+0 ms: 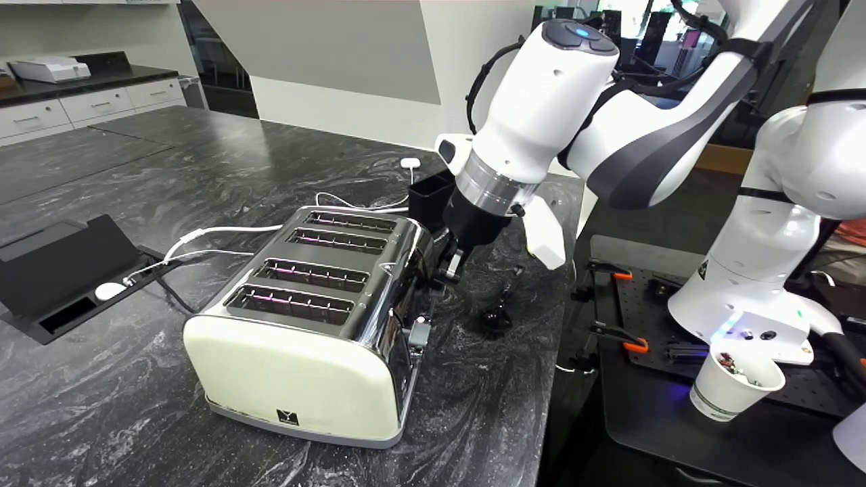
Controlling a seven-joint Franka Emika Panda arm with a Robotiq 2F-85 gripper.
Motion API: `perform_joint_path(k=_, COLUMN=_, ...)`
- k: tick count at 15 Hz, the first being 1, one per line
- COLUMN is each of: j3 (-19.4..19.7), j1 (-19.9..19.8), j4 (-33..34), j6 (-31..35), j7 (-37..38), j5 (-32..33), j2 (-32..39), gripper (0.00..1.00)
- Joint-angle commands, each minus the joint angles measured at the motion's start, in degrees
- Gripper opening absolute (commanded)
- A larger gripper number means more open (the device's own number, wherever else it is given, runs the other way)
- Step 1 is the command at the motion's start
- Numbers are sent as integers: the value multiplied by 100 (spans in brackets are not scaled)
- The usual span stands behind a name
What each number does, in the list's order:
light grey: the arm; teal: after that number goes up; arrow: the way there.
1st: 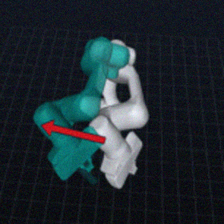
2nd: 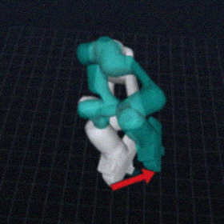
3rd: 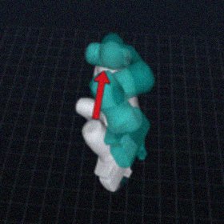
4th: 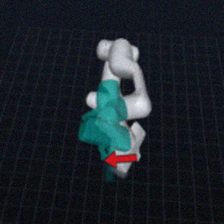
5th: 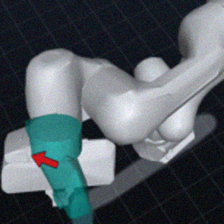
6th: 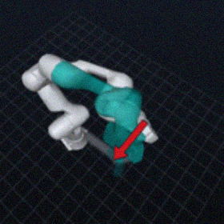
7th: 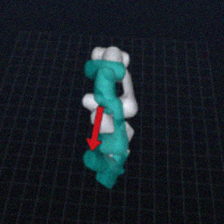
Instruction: Push the toaster lever down to the right
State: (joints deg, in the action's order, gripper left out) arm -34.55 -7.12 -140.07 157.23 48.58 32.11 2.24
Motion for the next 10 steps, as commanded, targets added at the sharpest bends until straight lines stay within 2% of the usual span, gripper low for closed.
perform_joint_path(k=1, j3=74, j1=54, j4=156, j6=177, j7=635, j5=776, j2=507, gripper=0)
perform_joint_path(k=7, j3=100, j1=143, j4=177, j6=27, j7=1966, j5=2309, j2=854, gripper=0)
perform_joint_path(k=10, j3=94, j1=143, j4=205, j6=20, j7=2463, j5=2822, j2=934, gripper=0)
